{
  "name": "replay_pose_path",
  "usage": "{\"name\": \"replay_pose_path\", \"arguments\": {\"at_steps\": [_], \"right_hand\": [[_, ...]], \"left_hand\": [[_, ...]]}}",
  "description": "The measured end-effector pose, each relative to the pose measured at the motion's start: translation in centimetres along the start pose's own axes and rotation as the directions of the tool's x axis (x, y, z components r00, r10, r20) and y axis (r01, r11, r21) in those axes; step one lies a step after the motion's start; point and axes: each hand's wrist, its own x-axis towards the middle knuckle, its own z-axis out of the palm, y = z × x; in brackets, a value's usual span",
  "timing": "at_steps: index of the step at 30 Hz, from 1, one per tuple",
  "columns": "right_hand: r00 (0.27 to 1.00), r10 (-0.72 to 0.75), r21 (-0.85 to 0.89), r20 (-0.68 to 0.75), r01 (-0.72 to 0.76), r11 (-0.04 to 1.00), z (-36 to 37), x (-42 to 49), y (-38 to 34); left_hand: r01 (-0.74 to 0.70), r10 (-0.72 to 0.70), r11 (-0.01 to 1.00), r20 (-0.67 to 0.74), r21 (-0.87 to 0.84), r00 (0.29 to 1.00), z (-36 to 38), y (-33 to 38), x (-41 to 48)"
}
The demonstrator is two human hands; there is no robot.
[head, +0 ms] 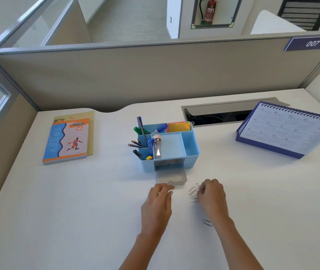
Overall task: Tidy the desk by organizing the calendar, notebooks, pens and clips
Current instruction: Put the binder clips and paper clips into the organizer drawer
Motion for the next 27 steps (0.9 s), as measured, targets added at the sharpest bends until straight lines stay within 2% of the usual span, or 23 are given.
{"name": "replay_pose_path", "arguments": {"at_steps": [4,9,14,17,19,21,24,27], "right_hand": [[0.999,-0.006,-0.053,-0.038,0.004,0.999,0.3,-0.5,-0.8],[1.000,-0.002,-0.128,0.006,0.003,0.992,0.0,0.3,-1.5],[0.989,-0.139,-0.278,0.042,0.145,0.949,0.0,-0.6,-2.1],[0.971,-0.237,-0.287,0.044,0.239,0.928,0.1,-1.5,-2.2],[0.977,-0.211,-0.178,0.035,0.213,0.961,-0.1,-1.9,-2.1],[0.988,-0.148,0.066,0.039,0.146,0.987,-0.4,-2.6,-2.4],[0.983,-0.166,0.373,0.080,0.125,0.919,-0.6,-3.7,-3.3],[0.984,-0.170,0.511,0.048,0.122,0.851,-0.6,-3.7,-3.4]], "left_hand": [[0.006,-0.007,1.000,0.062,0.021,0.998,0.8,0.0,-0.4],[0.027,-0.031,0.999,0.098,0.039,0.995,1.0,0.1,-0.7],[0.060,-0.063,0.998,0.160,0.025,0.985,1.3,0.8,-0.3],[0.077,-0.076,0.997,0.199,0.003,0.977,1.5,1.3,-0.1],[0.111,-0.102,0.993,0.229,-0.026,0.968,1.6,1.6,0.0],[0.198,-0.167,0.974,0.243,-0.110,0.955,1.4,2.0,0.0],[0.372,-0.284,0.850,0.271,-0.373,0.920,0.6,2.3,0.5],[0.449,-0.380,0.753,0.240,-0.481,0.893,-0.4,2.3,1.2]]}}
